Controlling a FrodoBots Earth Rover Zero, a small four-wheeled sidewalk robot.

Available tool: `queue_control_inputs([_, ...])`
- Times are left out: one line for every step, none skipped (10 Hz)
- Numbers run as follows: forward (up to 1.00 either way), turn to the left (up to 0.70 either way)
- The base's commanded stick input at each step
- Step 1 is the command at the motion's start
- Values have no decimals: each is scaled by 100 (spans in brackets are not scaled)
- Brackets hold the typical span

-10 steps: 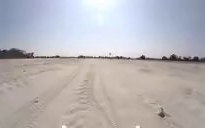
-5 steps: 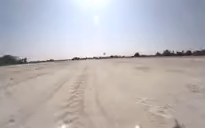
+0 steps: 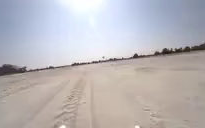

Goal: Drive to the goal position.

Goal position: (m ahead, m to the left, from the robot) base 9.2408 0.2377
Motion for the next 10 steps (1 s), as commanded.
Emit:
queue_control_inputs([70, 0])
queue_control_inputs([70, 0])
queue_control_inputs([70, 0])
queue_control_inputs([70, 0])
queue_control_inputs([70, 0])
queue_control_inputs([70, 0])
queue_control_inputs([70, 0])
queue_control_inputs([70, 0])
queue_control_inputs([70, 0])
queue_control_inputs([70, 0])
